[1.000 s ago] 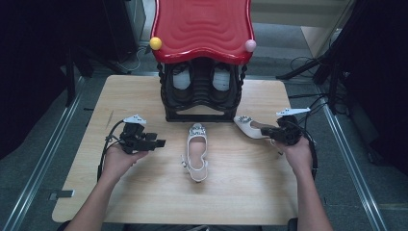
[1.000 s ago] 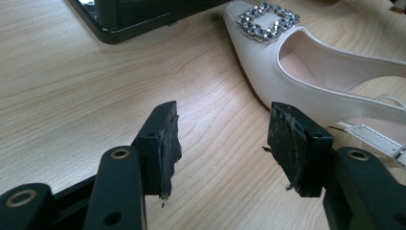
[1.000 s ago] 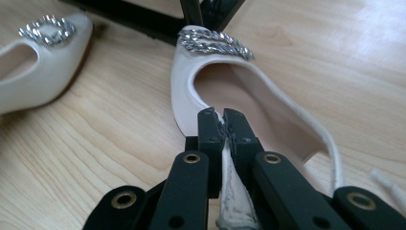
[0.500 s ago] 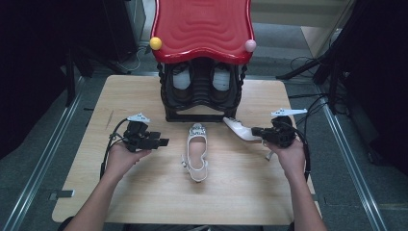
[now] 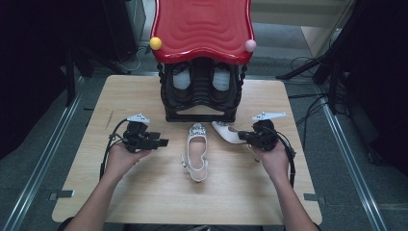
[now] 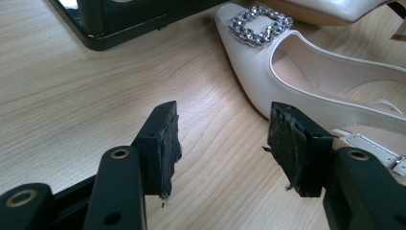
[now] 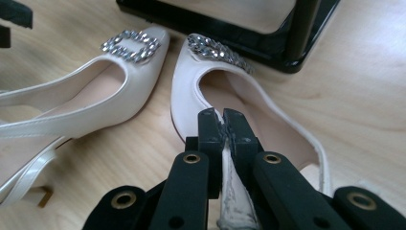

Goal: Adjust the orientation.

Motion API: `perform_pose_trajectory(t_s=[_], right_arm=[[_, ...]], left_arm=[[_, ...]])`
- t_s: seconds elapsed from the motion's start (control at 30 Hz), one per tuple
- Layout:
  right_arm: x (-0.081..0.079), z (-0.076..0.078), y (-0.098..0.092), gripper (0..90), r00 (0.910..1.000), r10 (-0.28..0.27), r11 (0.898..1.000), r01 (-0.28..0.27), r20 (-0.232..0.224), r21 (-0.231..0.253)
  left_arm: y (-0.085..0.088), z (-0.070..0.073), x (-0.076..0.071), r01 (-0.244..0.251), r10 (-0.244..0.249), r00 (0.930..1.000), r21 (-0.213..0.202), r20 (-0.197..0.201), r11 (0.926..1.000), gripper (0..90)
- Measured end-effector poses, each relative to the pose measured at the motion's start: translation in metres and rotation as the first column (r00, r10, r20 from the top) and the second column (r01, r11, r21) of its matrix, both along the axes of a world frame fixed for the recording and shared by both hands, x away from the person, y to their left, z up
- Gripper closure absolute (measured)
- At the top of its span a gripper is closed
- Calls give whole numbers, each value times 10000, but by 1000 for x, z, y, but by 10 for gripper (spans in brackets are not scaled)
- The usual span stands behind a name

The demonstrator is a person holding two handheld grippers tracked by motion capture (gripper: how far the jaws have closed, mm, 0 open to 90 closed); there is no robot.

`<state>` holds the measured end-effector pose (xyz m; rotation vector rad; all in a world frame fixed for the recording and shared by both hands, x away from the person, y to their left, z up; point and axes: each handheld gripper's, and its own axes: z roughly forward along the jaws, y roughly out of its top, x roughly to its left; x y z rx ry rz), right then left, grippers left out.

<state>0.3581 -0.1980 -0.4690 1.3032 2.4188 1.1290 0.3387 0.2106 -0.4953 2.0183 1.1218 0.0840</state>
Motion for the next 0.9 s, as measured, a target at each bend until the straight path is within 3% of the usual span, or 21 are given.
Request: perform_pose_trajectory(t_s=[0.37, 0.47, 0.57, 0.7, 0.8, 0.9], right_arm=[[-14, -16, 18, 855, 9986, -95, 9999, 89, -515, -129], [-15, -24, 21, 841, 9969, 120, 9995, -143, -776, -288], [-13, -26, 21, 822, 9932, 473, 9989, -464, -1060, 116], [-17, -20, 19, 746, 9974, 541, 9985, -547, -475, -98], [-19, -8, 9, 731, 9989, 470, 9987, -469, -79, 209], [-18, 2, -4, 852, 9990, 453, 9975, -455, 44, 547]], left_arm=[[-11, -1, 6, 283, -283, 9996, 48, -14, 9996, 444], [-14, -1, 7, 414, -413, 9991, 150, -50, 9990, 444], [-16, 0, 9, 507, -507, 9987, 134, -43, 9986, 444], [-17, 0, 10, 487, -487, 9988, 66, -3, 9988, 444], [-16, 0, 10, 467, -467, 9989, 41, 1, 9989, 445], [-16, 0, 10, 463, -464, 9989, 78, 13, 9989, 445]])
